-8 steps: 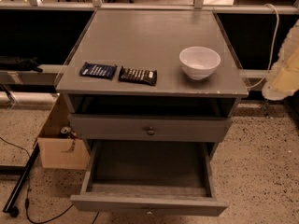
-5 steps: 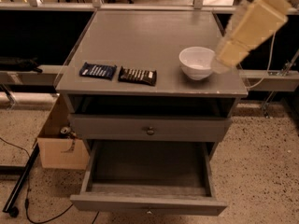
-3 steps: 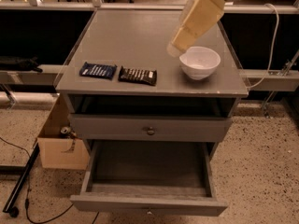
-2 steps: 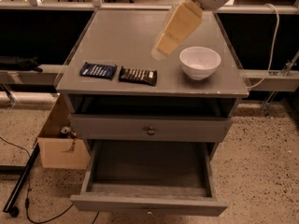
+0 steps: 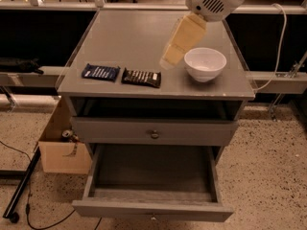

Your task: Place rxbar chocolate into middle drawer

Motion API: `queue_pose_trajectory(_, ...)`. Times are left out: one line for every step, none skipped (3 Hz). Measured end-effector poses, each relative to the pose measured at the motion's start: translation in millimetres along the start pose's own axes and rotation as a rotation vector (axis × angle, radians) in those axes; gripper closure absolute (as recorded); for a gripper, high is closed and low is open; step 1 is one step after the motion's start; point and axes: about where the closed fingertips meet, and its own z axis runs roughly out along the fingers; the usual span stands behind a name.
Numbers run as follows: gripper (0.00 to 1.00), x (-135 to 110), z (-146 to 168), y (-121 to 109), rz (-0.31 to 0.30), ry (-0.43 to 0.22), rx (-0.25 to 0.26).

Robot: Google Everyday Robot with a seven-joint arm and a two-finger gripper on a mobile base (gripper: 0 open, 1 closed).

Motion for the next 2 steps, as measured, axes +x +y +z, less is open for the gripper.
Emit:
queue_pose_trajectory(0.0,-12.6,-4.3,5.2,-0.022,-0.027,-0.001)
queue_pose_trajectory(0.0,-12.1,11.0,5.3,-0.026,-0.037,-0.009)
